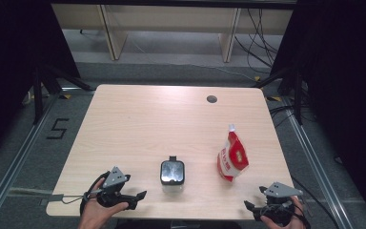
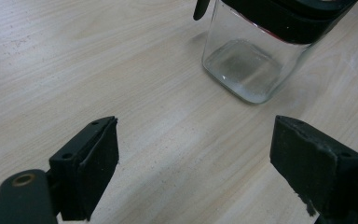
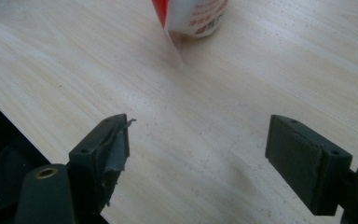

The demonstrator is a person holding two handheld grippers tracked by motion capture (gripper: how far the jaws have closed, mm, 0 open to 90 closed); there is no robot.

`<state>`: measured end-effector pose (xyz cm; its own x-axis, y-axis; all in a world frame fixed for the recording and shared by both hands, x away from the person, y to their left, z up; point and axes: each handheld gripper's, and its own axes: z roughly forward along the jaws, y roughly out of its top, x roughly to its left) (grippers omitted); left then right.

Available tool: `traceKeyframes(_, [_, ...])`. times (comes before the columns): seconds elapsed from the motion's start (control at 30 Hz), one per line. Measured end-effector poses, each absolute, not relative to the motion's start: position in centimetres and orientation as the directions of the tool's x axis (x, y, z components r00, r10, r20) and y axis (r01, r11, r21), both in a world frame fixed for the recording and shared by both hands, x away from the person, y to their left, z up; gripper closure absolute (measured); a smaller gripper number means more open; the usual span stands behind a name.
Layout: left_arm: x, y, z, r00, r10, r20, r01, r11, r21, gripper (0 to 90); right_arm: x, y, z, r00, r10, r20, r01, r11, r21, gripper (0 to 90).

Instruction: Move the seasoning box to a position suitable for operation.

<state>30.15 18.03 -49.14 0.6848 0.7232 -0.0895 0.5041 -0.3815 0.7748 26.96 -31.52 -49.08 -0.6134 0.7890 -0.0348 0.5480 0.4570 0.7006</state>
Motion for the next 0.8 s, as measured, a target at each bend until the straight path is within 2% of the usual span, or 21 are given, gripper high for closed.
traceKeyframes(0.1, [30.2, 17.9, -49.2, 0.679, 0.727, -0.101, 0.511, -0.369, 0.776, 15.2, 26.8, -31.4, -48.9, -0.6, 0.8, -0.011, 0.565, 0.433, 0.703, 22.6])
traceKeyframes(0.2, [30.5, 17.8, -49.0, 0.69, 0.718, -0.095, 0.499, -0.376, 0.781, 17.3, 26.9, -31.4, -49.0, -0.608, 0.793, -0.031, 0.547, 0.447, 0.707, 22.7])
traceKeyframes(0.27, [30.7, 17.5, -48.8, 0.691, 0.716, -0.099, 0.499, -0.374, 0.781, 19.0, 26.6, -31.2, -48.8, -0.59, 0.808, 0.012, 0.59, 0.42, 0.689, 23.0])
traceKeyframes(0.33, [30.9, 17.3, -48.5, 0.701, 0.707, -0.086, 0.489, -0.389, 0.781, 20.8, 26.8, -31.3, -48.9, -0.604, 0.795, -0.05, 0.547, 0.459, 0.7, 23.5])
traceKeyframes(0.4, [31.3, 17.2, -48.1, 0.713, 0.698, -0.067, 0.47, -0.406, 0.784, 22.1, 26.6, -31.1, -48.8, -0.584, 0.811, -0.026, 0.575, 0.436, 0.692, 23.5])
traceKeyframes(0.53, [31.9, 16.8, -47.5, 0.706, 0.704, -0.074, 0.465, -0.382, 0.799, 25.0, 26.8, -31.3, -48.8, -0.605, 0.795, -0.045, 0.542, 0.453, 0.707, 23.9])
traceKeyframes(0.8, [33.3, 15.9, -47.0, 0.73, 0.678, -0.083, 0.458, -0.396, 0.796, 30.1, 26.7, -31.2, -48.9, -0.594, 0.803, -0.045, 0.54, 0.44, 0.718, 25.7])
